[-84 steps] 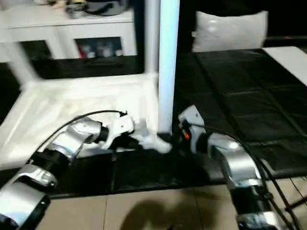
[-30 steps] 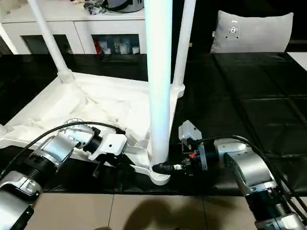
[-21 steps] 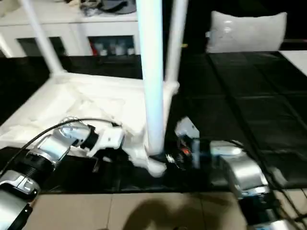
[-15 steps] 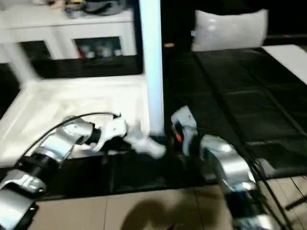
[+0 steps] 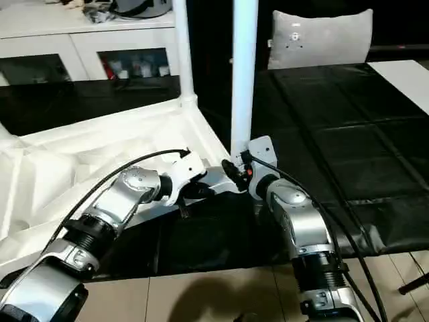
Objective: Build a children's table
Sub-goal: Rotate leg to tighten
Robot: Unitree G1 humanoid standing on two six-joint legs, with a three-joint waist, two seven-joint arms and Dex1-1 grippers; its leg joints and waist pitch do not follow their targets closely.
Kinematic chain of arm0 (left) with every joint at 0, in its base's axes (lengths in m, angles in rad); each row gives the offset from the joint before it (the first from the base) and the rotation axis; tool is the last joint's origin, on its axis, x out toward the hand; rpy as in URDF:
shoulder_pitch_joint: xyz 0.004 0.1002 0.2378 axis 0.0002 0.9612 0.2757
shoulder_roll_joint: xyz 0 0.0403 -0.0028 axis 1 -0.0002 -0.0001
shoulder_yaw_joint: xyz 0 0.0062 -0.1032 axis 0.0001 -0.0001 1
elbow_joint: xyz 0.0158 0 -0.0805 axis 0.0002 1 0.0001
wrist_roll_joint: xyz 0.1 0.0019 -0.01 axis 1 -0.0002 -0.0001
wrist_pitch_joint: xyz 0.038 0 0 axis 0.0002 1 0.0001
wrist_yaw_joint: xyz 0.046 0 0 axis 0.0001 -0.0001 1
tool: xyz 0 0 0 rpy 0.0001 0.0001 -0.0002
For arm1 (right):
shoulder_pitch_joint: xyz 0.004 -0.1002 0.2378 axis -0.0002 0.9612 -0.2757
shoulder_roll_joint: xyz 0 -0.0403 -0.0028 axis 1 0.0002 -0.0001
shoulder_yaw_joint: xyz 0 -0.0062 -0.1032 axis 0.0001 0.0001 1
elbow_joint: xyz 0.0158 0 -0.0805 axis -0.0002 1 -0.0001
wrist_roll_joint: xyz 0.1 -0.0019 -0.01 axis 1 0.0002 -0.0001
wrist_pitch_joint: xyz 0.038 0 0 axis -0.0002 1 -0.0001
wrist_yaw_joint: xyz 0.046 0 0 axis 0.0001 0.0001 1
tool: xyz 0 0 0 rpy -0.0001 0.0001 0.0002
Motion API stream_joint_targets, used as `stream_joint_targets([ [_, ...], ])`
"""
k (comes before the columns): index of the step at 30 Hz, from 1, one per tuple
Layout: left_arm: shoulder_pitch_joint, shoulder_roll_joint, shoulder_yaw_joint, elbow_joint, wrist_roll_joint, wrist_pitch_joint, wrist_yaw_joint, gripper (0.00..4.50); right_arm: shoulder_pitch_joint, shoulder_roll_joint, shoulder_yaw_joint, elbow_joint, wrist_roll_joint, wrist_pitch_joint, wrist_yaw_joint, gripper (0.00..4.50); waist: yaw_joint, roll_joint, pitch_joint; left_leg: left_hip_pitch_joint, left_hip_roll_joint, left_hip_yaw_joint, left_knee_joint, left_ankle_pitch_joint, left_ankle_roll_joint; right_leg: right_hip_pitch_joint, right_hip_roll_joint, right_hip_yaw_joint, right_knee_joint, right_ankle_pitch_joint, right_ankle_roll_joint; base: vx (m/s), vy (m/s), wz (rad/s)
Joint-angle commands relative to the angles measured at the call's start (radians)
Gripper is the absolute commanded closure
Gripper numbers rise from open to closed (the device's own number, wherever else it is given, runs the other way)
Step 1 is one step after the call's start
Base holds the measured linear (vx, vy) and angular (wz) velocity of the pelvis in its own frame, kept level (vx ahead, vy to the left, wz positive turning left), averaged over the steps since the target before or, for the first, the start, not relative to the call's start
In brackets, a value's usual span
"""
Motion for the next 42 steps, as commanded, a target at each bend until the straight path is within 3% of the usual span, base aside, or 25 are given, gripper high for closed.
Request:
stream_joint_targets([
  [1, -0.013, 0.024, -0.009, -0.019, 0.011, -0.065, -0.031, 4.50, 0.013, -0.021, 0.008, -0.037, 0.029, -0.028, 0.072, 1.26, 0.004, -0.009, -0.067, -0.018, 0.003, 0.012, -0.062, -0.134, 0.113, 0.077, -0.033, 0.047, -0.068, -0.278, -0.161, 0.000, 0.000, 0.00],
  [7, -0.009, 0.095, -0.032, 0.012, 0.005, -0.171, -0.136, 4.50, 0.049, -0.132, 0.000, -0.075, 0.079, -0.079, 0.258, 0.71, 0.014, -0.008, -0.063, -0.015, 0.005, 0.012, -0.065, -0.154, 0.117, 0.076, -0.033, 0.047, -0.069, -0.298, -0.161, 0.000, 0.000, 0.00],
  [8, -0.009, 0.110, -0.039, 0.018, 0.001, -0.198, -0.169, 4.50, 0.053, -0.164, 0.008, -0.079, 0.081, -0.083, 0.302, 0.63, 0.015, -0.014, -0.063, -0.015, 0.003, 0.013, -0.064, -0.168, 0.118, 0.078, -0.033, 0.047, -0.074, -0.320, -0.152, 0.000, 0.000, 0.00],
  [9, -0.009, 0.115, -0.042, 0.021, -0.001, -0.209, -0.181, 4.50, 0.054, -0.175, 0.012, -0.079, 0.080, -0.087, 0.317, 0.58, 0.017, -0.013, -0.063, -0.016, 0.003, 0.012, -0.064, -0.169, 0.118, 0.078, -0.033, 0.047, -0.073, -0.325, -0.150, 0.000, 0.000, 0.00],
  [12, -0.004, 0.143, -0.060, 0.028, -0.016, -0.287, -0.265, 4.50, 0.060, -0.233, 0.031, -0.079, 0.081, -0.109, 0.403, 0.58, 0.025, -0.012, -0.065, -0.014, 0.007, 0.012, -0.064, -0.162, 0.123, 0.075, -0.035, 0.050, -0.070, -0.312, -0.157, 0.000, 0.000, 0.00],
  [15, -0.008, 0.169, -0.089, 0.038, -0.030, -0.340, -0.366, 4.50, 0.072, -0.299, 0.051, -0.108, 0.152, -0.090, 0.583, 0.58, 0.038, -0.014, -0.067, -0.012, 0.012, 0.014, -0.063, -0.148, 0.137, 0.074, -0.035, 0.053, -0.063, -0.279, -0.175, 0.000, 0.000, 0.00],
  [16, -0.009, 0.170, -0.091, 0.040, -0.029, -0.345, -0.369, 4.50, 0.073, -0.303, 0.053, -0.110, 0.155, -0.089, 0.595, 0.83, 0.046, -0.015, -0.067, -0.012, 0.014, 0.014, -0.063, -0.140, 0.140, 0.074, -0.035, 0.053, -0.060, -0.266, -0.183, 0.000, 0.000, 0.00],
  [23, -0.009, 0.180, -0.127, 0.035, -0.043, -0.421, -0.487, 4.50, 0.073, -0.370, 0.105, -0.110, 0.184, -0.097, 0.767, 1.35, 0.069, -0.021, -0.064, -0.011, 0.015, 0.017, -0.064, -0.146, 0.124, 0.071, -0.038, 0.055, -0.062, -0.312, -0.170, 0.000, 0.000, 0.00],
  [26, 0.003, 0.187, -0.154, 0.011, -0.062, -0.454, -0.577, 4.50, 0.066, -0.379, 0.122, -0.109, 0.215, -0.066, 0.834, 1.75, 0.071, -0.022, -0.063, -0.011, 0.014, 0.017, -0.065, -0.156, 0.119, 0.071, -0.037, 0.054, -0.065, -0.341, -0.159, 0.000, 0.000, 0.00],
  [36, -0.002, 0.189, -0.163, 0.027, -0.059, -0.473, -0.604, 4.50, 0.077, -0.379, 0.137, -0.123, 0.241, -0.036, 0.875, 2.35, 0.079, -0.022, -0.065, -0.011, 0.015, 0.017, -0.064, -0.136, 0.107, 0.070, -0.036, 0.054, -0.065, -0.346, -0.145, 0.000, 0.000, 0.00],
  [42, -0.008, 0.168, -0.124, 0.047, -0.078, -0.386, -0.548, 4.50, 0.085, -0.333, 0.107, -0.138, 0.240, -0.029, 0.781, 2.52, 0.080, -0.026, -0.063, -0.011, 0.013, 0.019, -0.065, -0.138, 0.099, 0.070, -0.036, 0.052, -0.068, -0.375, -0.135, 0.000, 0.000, 0.00],
])
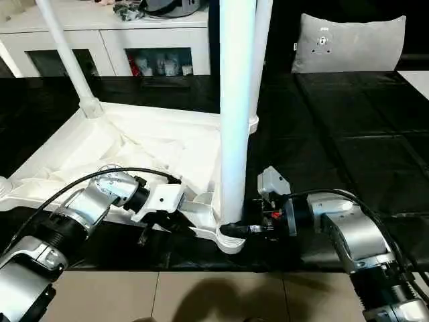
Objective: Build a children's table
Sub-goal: Rotate leg to tighten
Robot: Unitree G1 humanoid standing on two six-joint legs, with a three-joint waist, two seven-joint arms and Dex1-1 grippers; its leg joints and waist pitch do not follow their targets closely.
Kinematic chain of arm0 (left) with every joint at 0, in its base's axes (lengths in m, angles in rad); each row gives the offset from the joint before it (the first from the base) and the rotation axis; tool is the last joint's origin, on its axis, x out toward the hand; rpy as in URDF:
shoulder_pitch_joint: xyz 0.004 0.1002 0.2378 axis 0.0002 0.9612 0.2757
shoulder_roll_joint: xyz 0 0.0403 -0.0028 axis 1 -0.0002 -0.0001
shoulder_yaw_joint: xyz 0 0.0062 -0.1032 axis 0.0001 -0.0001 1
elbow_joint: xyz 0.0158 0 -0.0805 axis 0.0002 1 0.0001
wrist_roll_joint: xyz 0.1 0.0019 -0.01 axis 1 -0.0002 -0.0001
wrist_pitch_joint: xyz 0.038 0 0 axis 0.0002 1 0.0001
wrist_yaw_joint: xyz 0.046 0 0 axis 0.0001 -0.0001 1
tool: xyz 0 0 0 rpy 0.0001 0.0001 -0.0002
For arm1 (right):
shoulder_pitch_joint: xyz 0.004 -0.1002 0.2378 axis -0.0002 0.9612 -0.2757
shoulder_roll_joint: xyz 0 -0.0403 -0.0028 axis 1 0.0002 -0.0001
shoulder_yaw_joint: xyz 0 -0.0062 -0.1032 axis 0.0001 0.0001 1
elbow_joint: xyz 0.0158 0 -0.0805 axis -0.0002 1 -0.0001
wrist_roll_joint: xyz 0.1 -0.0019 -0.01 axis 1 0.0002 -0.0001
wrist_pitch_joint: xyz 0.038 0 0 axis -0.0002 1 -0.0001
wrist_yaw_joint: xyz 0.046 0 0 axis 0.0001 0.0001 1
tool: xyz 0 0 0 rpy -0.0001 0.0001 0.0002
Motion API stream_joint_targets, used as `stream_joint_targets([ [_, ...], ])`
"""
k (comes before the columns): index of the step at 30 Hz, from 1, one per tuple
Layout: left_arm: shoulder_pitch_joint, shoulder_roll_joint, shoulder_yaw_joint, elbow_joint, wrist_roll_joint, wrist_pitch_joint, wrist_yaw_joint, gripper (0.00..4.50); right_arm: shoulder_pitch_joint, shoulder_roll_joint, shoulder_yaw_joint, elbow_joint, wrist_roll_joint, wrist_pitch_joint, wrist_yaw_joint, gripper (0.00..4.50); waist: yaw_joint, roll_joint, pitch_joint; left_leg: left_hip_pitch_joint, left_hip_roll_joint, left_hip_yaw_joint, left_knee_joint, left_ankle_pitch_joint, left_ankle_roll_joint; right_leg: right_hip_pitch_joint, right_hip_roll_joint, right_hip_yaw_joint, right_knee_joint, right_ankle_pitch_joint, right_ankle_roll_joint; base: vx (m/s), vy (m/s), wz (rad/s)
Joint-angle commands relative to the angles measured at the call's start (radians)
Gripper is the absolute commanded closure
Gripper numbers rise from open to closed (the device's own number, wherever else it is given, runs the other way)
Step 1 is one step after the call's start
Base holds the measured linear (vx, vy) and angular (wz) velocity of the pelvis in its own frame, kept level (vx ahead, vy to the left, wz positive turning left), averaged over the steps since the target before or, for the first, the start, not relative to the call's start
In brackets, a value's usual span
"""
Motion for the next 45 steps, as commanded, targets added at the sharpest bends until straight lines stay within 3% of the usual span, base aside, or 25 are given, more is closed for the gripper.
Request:
stream_joint_targets([
  [1, -0.014, -0.018, -0.005, -0.007, -0.013, 0.030, -0.002, 4.50, -0.005, 0.033, -0.027, -0.022, 0.001, 0.010, -0.083, 2.53, -0.005, -0.025, -0.063, -0.013, 0.010, 0.017, -0.069, -0.143, 0.094, 0.069, -0.036, 0.048, -0.077, -0.392, -0.128, 0.000, 0.000, 0.00],
  [6, -0.045, -0.056, 0.062, 0.012, -0.018, 0.178, 0.156, 4.50, -0.055, 0.148, -0.058, 0.029, -0.102, 0.111, -0.415, 2.54, -0.029, -0.023, -0.057, -0.012, -0.001, 0.014, -0.071, -0.174, 0.053, 0.066, -0.030, 0.039, -0.089, -0.480, -0.088, 0.000, 0.000, 0.00],
  [8, -0.052, -0.067, 0.076, 0.014, -0.015, 0.216, 0.198, 4.50, -0.078, 0.195, -0.074, 0.054, -0.130, 0.136, -0.525, 2.54, -0.056, -0.023, -0.057, -0.018, -0.006, 0.008, -0.070, -0.207, 0.035, 0.071, -0.031, 0.030, -0.095, -0.518, -0.062, 0.000, 0.000, 0.00],
  [10, -0.056, -0.083, 0.087, 0.008, -0.006, 0.267, 0.242, 4.50, -0.102, 0.250, -0.090, 0.082, -0.156, 0.148, -0.636, 2.55, -0.076, -0.020, -0.059, -0.017, -0.007, 0.007, -0.068, -0.218, 0.042, 0.068, -0.032, 0.030, -0.099, -0.506, -0.064, 0.000, 0.000, 0.00],
  [11, -0.057, -0.103, 0.092, 0.001, 0.006, 0.311, 0.287, 4.50, -0.120, 0.291, -0.091, 0.106, -0.185, 0.136, -0.713, 2.55, -0.088, -0.024, -0.061, -0.024, -0.007, 0.005, -0.068, -0.206, 0.045, 0.072, -0.033, 0.030, -0.093, -0.476, -0.079, 0.000, 0.000, 0.00],
  [15, -0.063, -0.159, 0.096, 0.008, 0.036, 0.367, 0.408, 4.50, -0.168, 0.382, -0.115, 0.193, -0.220, 0.116, -0.888, 2.55, -0.107, -0.023, -0.065, -0.023, -0.009, 0.009, -0.062, -0.164, 0.069, 0.070, -0.033, 0.033, -0.090, -0.429, -0.108, 0.000, 0.000, 0.00],
  [18, -0.067, -0.199, 0.099, 0.029, 0.047, 0.377, 0.482, 4.50, -0.167, 0.414, -0.131, 0.195, -0.203, 0.080, -0.894, 2.55, -0.103, -0.022, -0.067, -0.024, -0.005, 0.010, -0.063, -0.130, 0.091, 0.074, -0.031, 0.036, -0.084, -0.368, -0.128, 0.000, 0.000, 0.00],
  [19, -0.067, -0.199, 0.099, 0.029, 0.047, 0.377, 0.482, 4.50, -0.167, 0.414, -0.131, 0.195, -0.203, 0.080, -0.894, 2.00, -0.099, -0.021, -0.069, -0.022, -0.001, 0.009, -0.063, -0.119, 0.100, 0.074, -0.032, 0.038, -0.079, -0.340, -0.139, 0.000, 0.000, 0.00],
  [23, -0.059, -0.215, 0.106, 0.020, 0.048, 0.385, 0.504, 4.50, -0.156, 0.402, -0.143, 0.183, -0.188, 0.069, -0.863, 1.77, -0.088, -0.023, -0.068, -0.021, 0.000, 0.012, -0.064, -0.109, 0.114, 0.076, -0.032, 0.043, -0.073, -0.293, -0.168, 0.000, 0.000, 0.00],
  [28, -0.051, -0.201, 0.107, 0.018, 0.055, 0.352, 0.501, 4.50, -0.138, 0.363, -0.153, 0.158, -0.173, 0.036, -0.815, 1.35, -0.069, -0.023, -0.069, -0.019, 0.002, 0.014, -0.063, -0.100, 0.122, 0.076, -0.033, 0.047, -0.070, -0.273, -0.172, 0.000, 0.000, 0.00],
  [30, -0.048, -0.154, 0.095, 0.039, 0.063, 0.270, 0.447, 4.50, -0.103, 0.274, -0.152, 0.105, -0.123, 0.022, -0.647, 1.15, -0.060, -0.025, -0.070, -0.018, 0.002, 0.014, -0.062, -0.103, 0.136, 0.080, -0.033, 0.047, -0.070, -0.262, -0.170, 0.000, 0.000, 0.00],
  [33, -0.047, -0.140, 0.090, 0.044, 0.065, 0.256, 0.429, 4.50, -0.089, 0.237, -0.142, 0.084, -0.110, 0.018, -0.578, 0.99, -0.056, -0.027, -0.070, -0.019, 0.005, 0.014, -0.061, -0.096, 0.148, 0.079, -0.033, 0.049, -0.066, -0.244, -0.172, 0.000, 0.000, 0.00],
  [34, -0.042, -0.121, 0.078, 0.049, 0.065, 0.213, 0.383, 4.50, -0.070, 0.182, -0.126, 0.061, -0.101, 0.006, -0.488, 0.82, -0.057, -0.027, -0.068, -0.019, 0.003, 0.015, -0.062, -0.106, 0.146, 0.078, -0.033, 0.047, -0.069, -0.267, -0.171, 0.000, 0.000, 0.00],
  [36, -0.039, -0.115, 0.073, 0.050, 0.064, 0.190, 0.359, 4.50, -0.065, 0.164, -0.122, 0.056, -0.099, 0.003, -0.462, 0.62, -0.054, -0.028, -0.065, -0.019, 0.003, 0.015, -0.064, -0.132, 0.138, 0.077, -0.035, 0.046, -0.076, -0.329, -0.152, 0.000, 0.000, 0.00],
  [37, -0.039, -0.115, 0.073, 0.050, 0.064, 0.190, 0.359, 4.50, -0.065, 0.164, -0.122, 0.056, -0.099, 0.003, -0.462, 0.57, -0.053, -0.029, -0.064, -0.017, 0.003, 0.015, -0.064, -0.136, 0.133, 0.076, -0.034, 0.046, -0.078, -0.342, -0.146, 0.000, 0.000, 0.00],
  [38, -0.029, -0.090, 0.048, 0.044, 0.061, 0.124, 0.279, 4.50, -0.053, 0.110, -0.101, 0.055, -0.107, -0.038, -0.379, 0.57, -0.051, -0.024, -0.063, -0.016, 0.002, 0.014, -0.064, -0.152, 0.126, 0.074, -0.034, 0.044, -0.082, -0.371, -0.140, 0.000, 0.000, 0.00],
  [41, -0.024, -0.079, 0.038, 0.038, 0.054, 0.088, 0.236, 4.50, -0.049, 0.082, -0.087, 0.060, -0.110, -0.063, -0.331, 0.57, -0.044, -0.028, -0.062, -0.013, 0.004, 0.016, -0.065, -0.170, 0.121, 0.070, -0.034, 0.046, -0.086, -0.402, -0.125, 0.000, 0.000, 0.00],
  [42, -0.020, -0.069, 0.029, 0.030, 0.040, 0.049, 0.184, 4.50, -0.044, 0.051, -0.076, 0.069, -0.094, -0.076, -0.250, 0.57, -0.040, -0.027, -0.062, -0.008, 0.006, 0.017, -0.066, -0.176, 0.119, 0.065, -0.034, 0.046, -0.086, -0.405, -0.129, 0.000, 0.000, 0.00],
  [45, -0.016, -0.051, 0.013, 0.020, 0.025, 0.008, 0.112, 4.50, -0.036, 0.011, -0.065, 0.063, -0.050, -0.065, -0.136, 0.84, -0.031, -0.029, -0.064, -0.013, 0.011, 0.015, -0.066, -0.163, 0.130, 0.070, -0.035, 0.048, -0.078, -0.369, -0.142, 0.000, 0.000, 0.00],
])
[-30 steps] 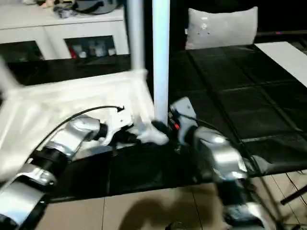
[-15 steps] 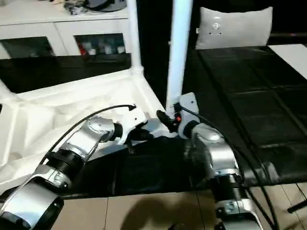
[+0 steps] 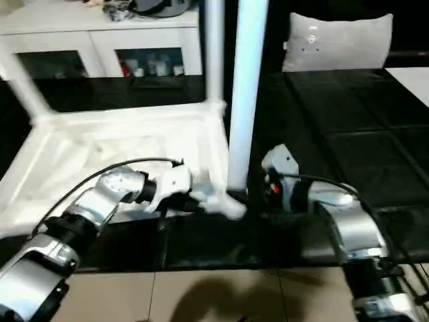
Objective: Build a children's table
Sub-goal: Rotate leg to tighten
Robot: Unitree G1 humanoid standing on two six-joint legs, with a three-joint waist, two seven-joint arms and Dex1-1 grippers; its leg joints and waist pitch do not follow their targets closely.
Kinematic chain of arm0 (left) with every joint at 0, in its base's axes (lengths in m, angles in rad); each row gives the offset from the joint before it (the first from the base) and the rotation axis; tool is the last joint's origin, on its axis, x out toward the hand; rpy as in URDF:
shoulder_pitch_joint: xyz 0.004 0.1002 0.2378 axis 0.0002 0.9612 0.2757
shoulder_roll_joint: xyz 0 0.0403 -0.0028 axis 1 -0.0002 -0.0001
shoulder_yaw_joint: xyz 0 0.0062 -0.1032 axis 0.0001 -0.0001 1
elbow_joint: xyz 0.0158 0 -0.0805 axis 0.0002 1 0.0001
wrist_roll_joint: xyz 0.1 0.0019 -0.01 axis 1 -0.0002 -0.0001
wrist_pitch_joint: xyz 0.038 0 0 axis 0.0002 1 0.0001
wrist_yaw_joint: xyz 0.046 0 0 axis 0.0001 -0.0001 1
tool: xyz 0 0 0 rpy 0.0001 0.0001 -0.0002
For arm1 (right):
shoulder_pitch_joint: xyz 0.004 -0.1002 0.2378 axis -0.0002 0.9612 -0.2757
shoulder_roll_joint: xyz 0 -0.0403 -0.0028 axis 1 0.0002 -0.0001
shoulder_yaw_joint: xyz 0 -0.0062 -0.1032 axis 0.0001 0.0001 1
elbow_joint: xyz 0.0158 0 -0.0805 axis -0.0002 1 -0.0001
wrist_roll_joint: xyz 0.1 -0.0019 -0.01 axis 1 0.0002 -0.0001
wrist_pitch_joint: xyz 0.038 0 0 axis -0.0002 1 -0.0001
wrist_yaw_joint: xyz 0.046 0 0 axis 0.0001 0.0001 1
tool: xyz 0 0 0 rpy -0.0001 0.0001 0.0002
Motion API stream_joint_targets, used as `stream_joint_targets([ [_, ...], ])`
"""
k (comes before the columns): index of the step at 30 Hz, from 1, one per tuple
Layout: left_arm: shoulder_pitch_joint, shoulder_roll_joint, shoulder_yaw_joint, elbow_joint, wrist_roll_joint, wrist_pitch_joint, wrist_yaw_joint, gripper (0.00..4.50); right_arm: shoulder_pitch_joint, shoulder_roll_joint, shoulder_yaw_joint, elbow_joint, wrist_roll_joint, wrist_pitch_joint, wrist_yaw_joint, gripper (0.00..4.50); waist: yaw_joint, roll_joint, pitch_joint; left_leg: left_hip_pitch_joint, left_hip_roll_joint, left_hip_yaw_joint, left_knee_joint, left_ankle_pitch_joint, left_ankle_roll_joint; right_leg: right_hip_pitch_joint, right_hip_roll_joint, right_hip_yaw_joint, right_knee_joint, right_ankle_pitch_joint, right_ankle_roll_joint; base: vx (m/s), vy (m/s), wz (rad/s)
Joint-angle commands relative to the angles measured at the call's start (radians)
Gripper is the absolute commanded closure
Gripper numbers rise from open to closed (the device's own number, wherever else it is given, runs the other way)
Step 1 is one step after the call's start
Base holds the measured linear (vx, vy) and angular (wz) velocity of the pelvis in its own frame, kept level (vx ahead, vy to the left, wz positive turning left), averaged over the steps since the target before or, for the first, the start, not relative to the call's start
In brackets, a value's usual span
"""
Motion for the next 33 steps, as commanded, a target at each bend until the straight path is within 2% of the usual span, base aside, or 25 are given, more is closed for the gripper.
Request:
stream_joint_targets([
  [1, 0.003, 0.012, -0.047, -0.040, -0.010, -0.059, -0.098, 4.50, 0.007, -0.031, 0.018, -0.022, 0.041, 0.004, 0.105, 0.91, 0.000, -0.029, -0.068, -0.013, 0.016, 0.014, -0.067, -0.151, 0.134, 0.070, -0.035, 0.050, -0.070, -0.341, -0.152, 0.000, 0.000, 0.00],
  [2, 0.007, 0.024, -0.056, -0.049, -0.013, -0.065, -0.126, 4.50, 0.008, -0.040, 0.022, -0.027, 0.051, 0.010, 0.136, 0.91, 0.005, -0.026, -0.069, -0.012, 0.017, 0.015, -0.066, -0.142, 0.140, 0.069, -0.035, 0.052, -0.067, -0.318, -0.164, 0.000, 0.000, 0.00],
  [5, 0.012, 0.039, -0.065, -0.061, -0.018, -0.072, -0.163, 4.50, 0.007, -0.050, 0.026, -0.030, 0.066, 0.033, 0.168, 1.08, 0.011, -0.027, -0.069, -0.012, 0.017, 0.017, -0.065, -0.139, 0.139, 0.069, -0.037, 0.053, -0.064, -0.305, -0.176, 0.000, 0.000, 0.00],
  [8, 0.018, 0.049, -0.070, -0.072, -0.023, -0.079, -0.187, 4.50, 0.008, -0.060, 0.038, -0.036, 0.079, 0.051, 0.208, 1.44, 0.013, -0.029, -0.068, -0.013, 0.015, 0.017, -0.066, -0.136, 0.125, 0.071, -0.036, 0.052, -0.066, -0.331, -0.164, 0.000, 0.000, 0.00],
  [16, 0.023, 0.048, -0.068, -0.066, -0.026, -0.111, -0.205, 4.50, 0.022, -0.052, 0.065, -0.042, 0.095, 0.039, 0.252, 1.98, 0.013, -0.032, -0.066, -0.012, 0.014, 0.017, -0.068, -0.153, 0.109, 0.068, -0.035, 0.050, -0.073, -0.378, -0.139, 0.000, 0.000, 0.00],
  [17, 0.023, 0.048, -0.069, -0.067, -0.032, -0.110, -0.206, 4.50, 0.025, -0.050, 0.063, -0.047, 0.105, 0.051, 0.264, 2.06, 0.014, -0.029, -0.066, -0.012, 0.014, 0.016, -0.068, -0.152, 0.108, 0.068, -0.035, 0.051, -0.073, -0.375, -0.139, 0.000, 0.000, 0.00],
  [20, 0.025, 0.045, -0.065, -0.069, -0.040, -0.096, -0.203, 4.50, 0.030, -0.046, 0.053, -0.057, 0.126, 0.076, 0.266, 2.41, 0.014, -0.030, -0.068, -0.013, 0.014, 0.016, -0.068, -0.143, 0.110, 0.070, -0.034, 0.051, -0.070, -0.355, -0.144, 0.000, 0.000, 0.00],
  [22, 0.025, 0.044, -0.063, -0.069, -0.042, -0.092, -0.202, 4.50, 0.030, -0.047, 0.052, -0.059, 0.130, 0.082, 0.266, 2.46, 0.014, -0.030, -0.068, -0.013, 0.014, 0.016, -0.067, -0.141, 0.110, 0.069, -0.035, 0.051, -0.070, -0.352, -0.146, 0.000, 0.000, 0.00],
  [25, 0.019, 0.030, -0.042, -0.061, -0.037, -0.039, -0.151, 4.50, 0.035, -0.027, 0.022, -0.076, 0.161, 0.116, 0.217, 2.53, 0.015, -0.030, -0.066, -0.013, 0.014, 0.017, -0.068, -0.145, 0.106, 0.069, -0.035, 0.050, -0.072, -0.370, -0.143, 0.000, 0.000, 0.00],
  [26, 0.017, 0.019, -0.029, -0.066, -0.038, 0.014, -0.118, 4.50, 0.033, -0.005, 0.006, -0.077, 0.157, 0.127, 0.157, 2.54, 0.013, -0.032, -0.064, -0.013, 0.011, 0.017, -0.068, -0.152, 0.099, 0.068, -0.034, 0.048, -0.075, -0.394, -0.134, 0.000, 0.000, 0.00],
  [27, 0.017, 0.019, -0.029, -0.066, -0.038, 0.014, -0.118, 4.50, 0.033, -0.005, 0.006, -0.077, 0.157, 0.127, 0.157, 2.54, 0.011, -0.033, -0.063, -0.013, 0.010, 0.018, -0.069, -0.159, 0.094, 0.069, -0.034, 0.048, -0.077, -0.410, -0.127, 0.000, 0.000, 0.00],
  [29, 0.013, -0.017, -0.003, -0.076, -0.042, 0.108, -0.037, 4.50, 0.014, 0.059, -0.018, -0.050, 0.103, 0.141, -0.020, 2.55, 0.004, -0.032, -0.059, -0.010, 0.005, 0.018, -0.068, -0.165, 0.075, 0.064, -0.033, 0.042, -0.088, -0.475, -0.099, 0.000, 0.000, 0.00],
  [30, 0.013, -0.017, -0.003, -0.076, -0.042, 0.108, -0.037, 4.50, 0.014, 0.059, -0.018, -0.050, 0.103, 0.141, -0.020, 2.55, 0.000, -0.033, -0.059, -0.011, 0.003, 0.017, -0.068, -0.168, 0.070, 0.065, -0.032, 0.041, -0.089, -0.487, -0.091, 0.000, 0.000, 0.00],
  [32, 0.010, -0.056, 0.021, -0.094, -0.049, 0.179, 0.042, 4.50, -0.012, 0.126, -0.029, -0.029, 0.043, 0.170, -0.192, 2.55, -0.023, -0.031, -0.058, -0.019, -0.001, 0.012, -0.068, -0.184, 0.053, 0.068, -0.030, 0.034, -0.092, -0.506, -0.070, 0.000, 0.000, 0.00],
  [33, 0.009, -0.067, 0.026, -0.099, -0.047, 0.198, 0.066, 4.50, -0.020, 0.145, -0.031, -0.022, 0.024, 0.181, -0.240, 2.56, -0.028, -0.030, -0.060, -0.019, -0.002, 0.011, -0.067, -0.189, 0.053, 0.069, -0.031, 0.032, -0.094, -0.509, -0.067, 0.000, 0.000, 0.00],
])
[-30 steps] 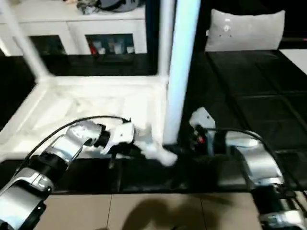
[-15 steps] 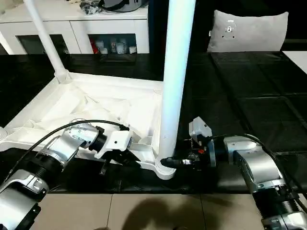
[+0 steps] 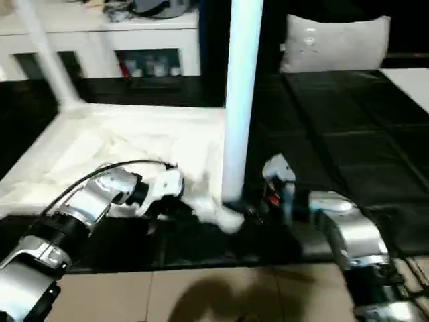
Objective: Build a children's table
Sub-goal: Rotate leg to tighten
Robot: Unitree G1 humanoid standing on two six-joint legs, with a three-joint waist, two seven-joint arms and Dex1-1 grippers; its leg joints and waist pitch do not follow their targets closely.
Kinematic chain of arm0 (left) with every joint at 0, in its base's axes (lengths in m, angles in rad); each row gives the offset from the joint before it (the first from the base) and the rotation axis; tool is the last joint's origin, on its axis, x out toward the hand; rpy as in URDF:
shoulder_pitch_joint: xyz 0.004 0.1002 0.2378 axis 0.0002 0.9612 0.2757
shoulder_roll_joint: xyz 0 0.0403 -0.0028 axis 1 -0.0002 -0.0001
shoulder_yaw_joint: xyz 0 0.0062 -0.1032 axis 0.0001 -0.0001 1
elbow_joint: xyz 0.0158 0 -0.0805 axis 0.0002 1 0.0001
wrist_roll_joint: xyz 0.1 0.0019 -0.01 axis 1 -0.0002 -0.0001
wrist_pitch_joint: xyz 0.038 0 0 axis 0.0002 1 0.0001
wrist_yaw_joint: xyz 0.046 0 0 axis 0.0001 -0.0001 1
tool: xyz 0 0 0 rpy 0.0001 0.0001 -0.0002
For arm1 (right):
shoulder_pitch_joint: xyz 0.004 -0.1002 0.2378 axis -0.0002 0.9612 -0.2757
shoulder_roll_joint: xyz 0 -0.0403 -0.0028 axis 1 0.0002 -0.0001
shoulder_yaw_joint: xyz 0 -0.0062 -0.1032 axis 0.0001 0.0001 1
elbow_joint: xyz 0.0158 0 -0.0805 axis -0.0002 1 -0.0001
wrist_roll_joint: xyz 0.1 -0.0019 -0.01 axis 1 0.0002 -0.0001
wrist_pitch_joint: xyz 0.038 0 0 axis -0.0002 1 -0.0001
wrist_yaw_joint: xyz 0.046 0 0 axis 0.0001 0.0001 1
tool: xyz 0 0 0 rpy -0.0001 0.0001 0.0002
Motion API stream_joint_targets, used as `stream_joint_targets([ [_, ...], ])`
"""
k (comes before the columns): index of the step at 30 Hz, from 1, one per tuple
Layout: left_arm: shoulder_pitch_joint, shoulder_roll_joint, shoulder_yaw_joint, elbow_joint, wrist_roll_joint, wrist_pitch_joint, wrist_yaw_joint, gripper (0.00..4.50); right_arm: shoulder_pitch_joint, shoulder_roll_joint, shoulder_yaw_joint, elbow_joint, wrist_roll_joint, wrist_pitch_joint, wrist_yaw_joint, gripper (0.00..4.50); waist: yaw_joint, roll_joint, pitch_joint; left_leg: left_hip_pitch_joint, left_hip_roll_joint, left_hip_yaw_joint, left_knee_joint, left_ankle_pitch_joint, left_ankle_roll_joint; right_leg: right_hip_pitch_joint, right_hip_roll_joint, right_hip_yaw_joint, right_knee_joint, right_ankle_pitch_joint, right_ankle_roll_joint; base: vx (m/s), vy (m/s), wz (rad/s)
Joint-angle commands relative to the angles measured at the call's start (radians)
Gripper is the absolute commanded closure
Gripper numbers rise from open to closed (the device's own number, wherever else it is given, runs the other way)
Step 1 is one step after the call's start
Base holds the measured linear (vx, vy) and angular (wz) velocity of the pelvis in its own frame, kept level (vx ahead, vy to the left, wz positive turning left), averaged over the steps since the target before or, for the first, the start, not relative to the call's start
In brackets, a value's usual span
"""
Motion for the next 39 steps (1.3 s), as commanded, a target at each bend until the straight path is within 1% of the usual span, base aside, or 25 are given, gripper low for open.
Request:
stream_joint_targets([
  [1, -0.003, -0.069, -0.005, -0.054, -0.030, 0.048, 0.044, 4.50, -0.050, 0.056, 0.004, 0.023, -0.052, 0.041, -0.169, 2.56, -0.004, -0.023, -0.060, -0.022, -0.003, 0.009, -0.068, -0.193, 0.052, 0.067, -0.030, 0.032, -0.094, -0.499, -0.071, 0.000, 0.000, 0.00],
  [4, 0.000, -0.108, 0.001, -0.066, -0.004, 0.100, 0.135, 4.50, -0.081, 0.128, -0.011, 0.058, -0.094, 0.064, -0.330, 2.57, -0.027, -0.027, -0.062, -0.024, -0.007, 0.010, -0.064, -0.194, 0.071, 0.068, -0.030, 0.031, -0.096, -0.496, -0.075, 0.000, 0.000, 0.00],
  [5, 0.002, -0.123, 0.005, -0.072, 0.000, 0.121, 0.163, 4.50, -0.090, 0.152, -0.016, 0.067, -0.105, 0.064, -0.378, 2.57, -0.032, -0.022, -0.064, -0.025, -0.006, 0.008, -0.064, -0.182, 0.069, 0.067, -0.032, 0.030, -0.095, -0.488, -0.081, 0.000, 0.000, 0.00],
  [6, 0.001, -0.147, 0.013, -0.072, 0.003, 0.140, 0.204, 4.50, -0.100, 0.180, -0.016, 0.084, -0.124, 0.038, -0.429, 2.57, -0.035, -0.025, -0.065, -0.027, -0.005, 0.008, -0.063, -0.176, 0.068, 0.068, -0.032, 0.029, -0.093, -0.481, -0.083, 0.000, 0.000, 0.00],
  [7, -0.002, -0.169, 0.022, -0.068, 0.002, 0.156, 0.242, 4.50, -0.106, 0.201, -0.009, 0.098, -0.148, 0.012, -0.466, 2.57, -0.037, -0.025, -0.063, -0.024, -0.007, 0.009, -0.063, -0.177, 0.070, 0.064, -0.030, 0.028, -0.097, -0.485, -0.084, 0.000, 0.000, 0.00],
  [9, -0.013, -0.198, 0.025, -0.052, 0.014, 0.161, 0.301, 4.50, -0.117, 0.234, 0.002, 0.129, -0.175, -0.016, -0.514, 2.57, -0.040, -0.025, -0.066, -0.026, -0.007, 0.009, -0.062, -0.166, 0.080, 0.066, -0.031, 0.030, -0.095, -0.470, -0.088, 0.000, 0.000, 0.00],
  [11, -0.022, -0.210, 0.023, -0.040, 0.028, 0.161, 0.329, 4.50, -0.118, 0.258, -0.009, 0.139, -0.151, -0.016, -0.507, 2.57, -0.040, -0.024, -0.068, -0.027, -0.002, 0.007, -0.064, -0.150, 0.100, 0.070, -0.031, 0.034, -0.088, -0.412, -0.106, 0.000, 0.000, 0.00],
  [12, -0.023, -0.212, 0.023, -0.039, 0.031, 0.165, 0.337, 4.50, -0.118, 0.266, -0.016, 0.138, -0.142, -0.013, -0.505, 2.24, -0.040, -0.024, -0.068, -0.027, -0.001, 0.008, -0.065, -0.147, 0.106, 0.070, -0.030, 0.035, -0.086, -0.398, -0.112, 0.000, 0.000, 0.00],
  [13, -0.025, -0.212, 0.024, -0.038, 0.031, 0.165, 0.338, 4.50, -0.117, 0.271, -0.027, 0.133, -0.134, -0.008, -0.509, 2.24, -0.039, -0.022, -0.067, -0.027, -0.001, 0.008, -0.065, -0.146, 0.110, 0.070, -0.030, 0.036, -0.086, -0.389, -0.117, 0.000, 0.000, 0.00],
  [14, -0.027, -0.205, 0.025, -0.035, 0.032, 0.158, 0.335, 4.50, -0.114, 0.266, -0.033, 0.125, -0.131, -0.010, -0.502, 1.91, -0.037, -0.020, -0.067, -0.026, 0.000, 0.008, -0.066, -0.148, 0.116, 0.071, -0.031, 0.037, -0.085, -0.379, -0.127, 0.000, 0.000, 0.00],
  [16, -0.026, -0.189, 0.028, -0.034, 0.041, 0.145, 0.330, 4.50, -0.105, 0.250, -0.037, 0.110, -0.131, -0.022, -0.481, 1.85, -0.035, -0.016, -0.066, -0.025, 0.001, 0.008, -0.067, -0.154, 0.115, 0.072, -0.032, 0.038, -0.084, -0.375, -0.133, 0.000, 0.000, 0.00],
  [17, -0.025, -0.182, 0.028, -0.033, 0.046, 0.138, 0.328, 4.50, -0.102, 0.244, -0.038, 0.108, -0.133, -0.031, -0.475, 1.79, -0.032, -0.018, -0.067, -0.023, 0.002, 0.009, -0.066, -0.155, 0.116, 0.070, -0.032, 0.039, -0.085, -0.373, -0.135, 0.000, 0.000, 0.00],
  [18, -0.025, -0.175, 0.027, -0.029, 0.049, 0.123, 0.321, 4.50, -0.099, 0.232, -0.037, 0.107, -0.134, -0.039, -0.463, 1.68, -0.024, -0.016, -0.068, -0.022, 0.002, 0.009, -0.066, -0.148, 0.116, 0.071, -0.033, 0.041, -0.084, -0.363, -0.140, 0.000, 0.000, 0.00],
  [20, -0.020, -0.148, 0.018, -0.019, 0.057, 0.072, 0.295, 4.50, -0.088, 0.191, -0.033, 0.110, -0.139, -0.071, -0.414, 1.53, -0.019, -0.012, -0.069, -0.022, 0.003, 0.009, -0.067, -0.140, 0.117, 0.073, -0.033, 0.042, -0.079, -0.337, -0.148, 0.000, 0.000, 0.00],
  [22, -0.017, -0.136, 0.016, -0.012, 0.059, 0.055, 0.281, 4.50, -0.078, 0.162, -0.024, 0.104, -0.141, -0.098, -0.362, 1.44, -0.014, -0.015, -0.070, -0.023, 0.003, 0.010, -0.065, -0.139, 0.125, 0.074, -0.033, 0.042, -0.077, -0.318, -0.153, 0.000, 0.000, 0.00],
  [23, -0.015, -0.126, 0.014, -0.006, 0.060, 0.036, 0.266, 4.50, -0.067, 0.136, -0.015, 0.096, -0.141, -0.113, -0.316, 1.23, -0.008, -0.016, -0.068, -0.022, 0.004, 0.012, -0.065, -0.143, 0.131, 0.074, -0.033, 0.043, -0.078, -0.315, -0.154, 0.000, 0.000, 0.00],
  [25, -0.012, -0.105, 0.007, 0.002, 0.061, 0.003, 0.229, 4.50, -0.053, 0.093, -0.007, 0.078, -0.131, -0.112, -0.246, 1.11, -0.001, -0.016, -0.068, -0.021, 0.004, 0.012, -0.066, -0.146, 0.134, 0.075, -0.033, 0.044, -0.079, -0.320, -0.156, 0.000, 0.000, 0.00],
  [26, -0.013, -0.080, -0.009, 0.010, 0.070, -0.038, 0.194, 4.50, -0.041, 0.043, 0.003, 0.066, -0.123, -0.125, -0.174, 1.03, 0.002, -0.016, -0.069, -0.021, 0.005, 0.011, -0.067, -0.146, 0.136, 0.076, -0.033, 0.045, -0.077, -0.317, -0.158, 0.000, 0.000, 0.00],
  [27, -0.013, -0.080, -0.009, 0.010, 0.070, -0.038, 0.194, 4.50, -0.041, 0.043, 0.003, 0.066, -0.123, -0.125, -0.174, 0.97, 0.005, -0.016, -0.068, -0.019, 0.007, 0.011, -0.067, -0.152, 0.136, 0.074, -0.034, 0.046, -0.076, -0.318, -0.157, 0.000, 0.000, 0.00],
  [29, -0.015, -0.044, -0.021, 0.022, 0.058, -0.101, 0.109, 4.50, -0.026, -0.019, 0.017, 0.044, -0.101, -0.135, -0.066, 0.79, 0.005, -0.018, -0.067, -0.018, 0.006, 0.012, -0.068, -0.163, 0.133, 0.074, -0.033, 0.044, -0.079, -0.336, -0.155, 0.000, 0.000, 0.00],
  [30, -0.016, -0.028, -0.023, 0.029, 0.042, -0.142, 0.061, 4.50, -0.018, -0.052, 0.027, 0.037, -0.094, -0.156, -0.005, 0.79, 0.008, -0.018, -0.066, -0.019, 0.005, 0.012, -0.067, -0.176, 0.138, 0.075, -0.033, 0.044, -0.081, -0.353, -0.150, 0.000, 0.000, 0.00],
  [34, -0.020, -0.013, -0.026, 0.044, 0.028, -0.179, 0.005, 4.50, -0.009, -0.086, 0.037, 0.034, -0.065, -0.169, 0.090, 0.79, 0.020, -0.020, -0.066, -0.016, 0.011, 0.014, -0.068, -0.169, 0.140, 0.070, -0.035, 0.047, -0.077, -0.347, -0.156, 0.000, 0.000, 0.00],
  [36, -0.014, 0.009, -0.051, 0.036, 0.019, -0.219, -0.085, 4.50, 0.003, -0.116, 0.058, 0.011, -0.030, -0.146, 0.188, 0.79, 0.028, -0.020, -0.068, -0.015, 0.012, 0.014, -0.068, -0.159, 0.138, 0.070, -0.034, 0.047, -0.075, -0.336, -0.163, 0.000, 0.000, 0.00],
  [38, -0.008, 0.018, -0.062, 0.023, 0.012, -0.227, -0.124, 4.50, 0.005, -0.124, 0.068, 0.003, -0.019, -0.134, 0.218, 1.12, 0.039, -0.019, -0.068, -0.014, 0.018, 0.013, -0.070, -0.149, 0.142, 0.070, -0.036, 0.050, -0.069, -0.305, -0.178, 0.000, 0.000, 0.00],
  [39, -0.004, 0.024, -0.069, 0.014, 0.005, -0.232, -0.153, 4.50, 0.006, -0.131, 0.077, -0.003, -0.011, -0.118, 0.242, 1.12, 0.041, -0.018, -0.069, -0.014, 0.019, 0.013, -0.070, -0.148, 0.140, 0.070, -0.037, 0.051, -0.066, -0.296, -0.182, 0.000, 0.000, 0.00],
])
